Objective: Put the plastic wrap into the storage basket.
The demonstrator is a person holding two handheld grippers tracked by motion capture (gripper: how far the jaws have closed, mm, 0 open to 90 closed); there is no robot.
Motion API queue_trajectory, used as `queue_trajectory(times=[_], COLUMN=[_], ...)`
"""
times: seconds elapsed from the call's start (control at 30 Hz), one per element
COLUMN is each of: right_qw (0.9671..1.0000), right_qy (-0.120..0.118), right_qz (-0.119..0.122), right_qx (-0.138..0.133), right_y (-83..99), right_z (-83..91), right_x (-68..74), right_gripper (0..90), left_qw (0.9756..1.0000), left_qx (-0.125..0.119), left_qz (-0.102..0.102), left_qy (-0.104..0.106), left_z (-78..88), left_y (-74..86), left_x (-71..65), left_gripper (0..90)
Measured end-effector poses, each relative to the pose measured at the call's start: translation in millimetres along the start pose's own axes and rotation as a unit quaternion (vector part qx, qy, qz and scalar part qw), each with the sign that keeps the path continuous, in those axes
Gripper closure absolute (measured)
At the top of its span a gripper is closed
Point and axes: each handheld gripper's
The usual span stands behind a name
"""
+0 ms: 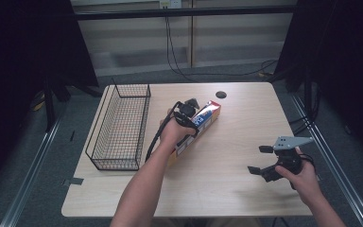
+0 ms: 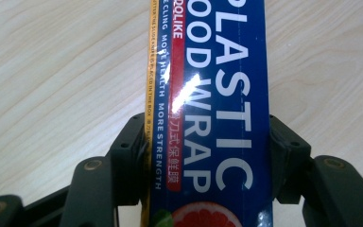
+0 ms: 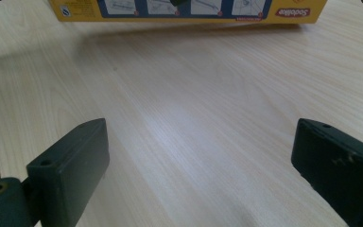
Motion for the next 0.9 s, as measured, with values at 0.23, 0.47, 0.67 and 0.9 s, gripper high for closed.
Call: queue_trajectory(times=[0.23, 0.47, 0.67, 0.9], right_qw=[1.0000, 1.0000, 1.0000, 1.0000], right_qy=[0.000, -0.002, -0.003, -0.005], right_qz=[0.001, 0.000, 0.000, -0.001], right_qx=[-0.001, 0.001, -0.001, -0.003], right_y=[-0.5, -0.8, -1.3, -1.7], right_z=[-0.5, -1.0, -0.8, -1.6], right_x=[0.8, 1.4, 1.6, 2.0], right_gripper=[4.6, 4.6, 4.6, 4.6], left_qw=[0.9999, 0.9997, 0.9993, 0.9987], left_qx=[-0.009, -0.010, -0.014, -0.012], left_qz=[0.012, 0.017, 0.032, 0.045], left_qy=[-0.006, -0.011, -0.012, -0.022], left_z=[22.1, 39.1, 52.2, 64.7], left_y=[0.9, 1.6, 3.2, 5.6], left_x=[7.3, 11.8, 16.6, 22.9], left_gripper=[42.8, 42.8, 42.8, 42.8])
Point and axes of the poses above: each handheld gripper's, and its own axes: z roughly backward along the jaws, y roughly out of its underside, x roughly to its left, and after that the axes turned 7 degrees about -x, right-handed
